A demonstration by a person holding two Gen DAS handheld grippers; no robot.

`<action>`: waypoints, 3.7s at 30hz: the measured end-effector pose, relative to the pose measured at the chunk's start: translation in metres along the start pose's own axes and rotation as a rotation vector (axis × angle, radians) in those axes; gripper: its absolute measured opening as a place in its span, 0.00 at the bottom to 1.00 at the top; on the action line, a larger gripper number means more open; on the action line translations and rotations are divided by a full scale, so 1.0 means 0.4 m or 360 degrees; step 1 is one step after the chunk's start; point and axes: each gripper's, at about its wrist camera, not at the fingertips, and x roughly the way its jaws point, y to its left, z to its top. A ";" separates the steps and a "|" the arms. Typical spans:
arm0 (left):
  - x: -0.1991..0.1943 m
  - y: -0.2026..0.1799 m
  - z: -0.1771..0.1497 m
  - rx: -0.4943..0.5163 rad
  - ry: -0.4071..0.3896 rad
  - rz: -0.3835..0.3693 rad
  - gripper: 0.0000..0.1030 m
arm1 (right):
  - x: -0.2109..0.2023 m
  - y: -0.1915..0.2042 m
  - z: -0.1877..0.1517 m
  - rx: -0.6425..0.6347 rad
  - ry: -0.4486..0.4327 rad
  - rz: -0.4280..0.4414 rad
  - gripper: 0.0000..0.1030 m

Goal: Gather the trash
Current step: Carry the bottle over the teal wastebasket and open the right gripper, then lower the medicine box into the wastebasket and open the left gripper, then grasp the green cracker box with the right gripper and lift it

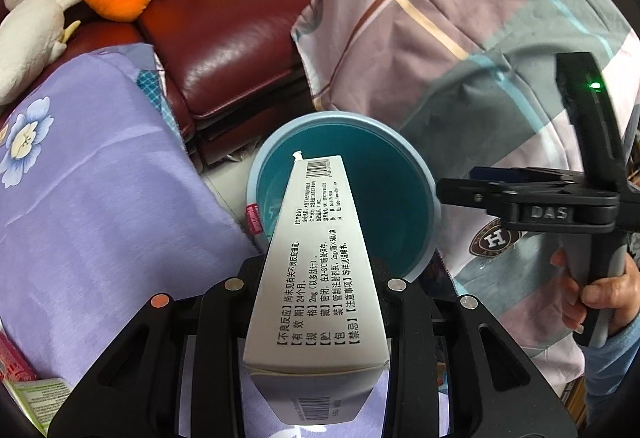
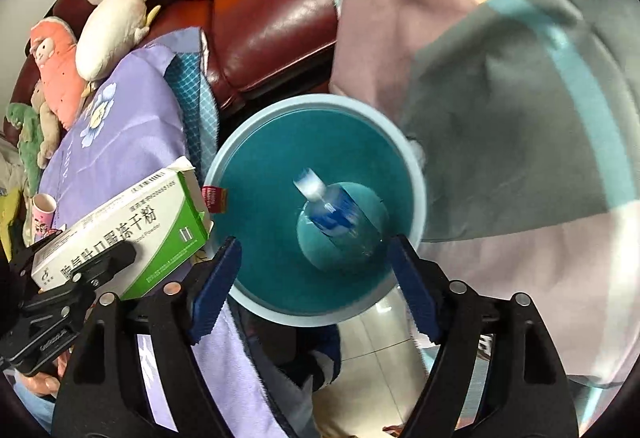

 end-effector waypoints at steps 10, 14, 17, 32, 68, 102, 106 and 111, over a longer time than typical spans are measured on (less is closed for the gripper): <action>0.076 -0.041 0.030 0.0020 0.0034 -0.0034 0.45 | -0.026 -0.055 -0.013 0.0056 -0.0031 -0.0087 0.75; 0.079 -0.048 0.033 0.0031 0.0002 -0.0013 0.66 | -0.020 -0.066 -0.015 0.0075 -0.0015 -0.0095 0.75; 0.077 -0.044 0.027 0.0028 0.0001 -0.0013 0.70 | -0.013 -0.065 -0.016 0.0080 -0.0002 -0.0102 0.75; -0.034 0.052 -0.057 -0.0117 -0.0077 0.0006 0.83 | -0.024 0.013 -0.021 -0.0002 0.0048 -0.0142 0.83; -0.594 0.603 -0.503 -0.0554 -0.0401 0.0713 0.85 | -0.096 0.856 -0.201 -0.0747 0.0045 0.0114 0.83; -0.624 0.807 -0.816 -0.0906 -0.0414 0.0785 0.94 | 0.144 1.262 -0.333 -0.0869 0.0503 0.0551 0.83; -0.616 0.826 -0.828 -0.0936 -0.0401 0.0780 0.94 | 0.192 1.275 -0.330 -0.0833 0.0574 0.0599 0.83; -0.614 0.836 -0.831 -0.0958 -0.0412 0.0759 0.94 | 0.250 1.282 -0.340 -0.0774 0.0692 0.0692 0.82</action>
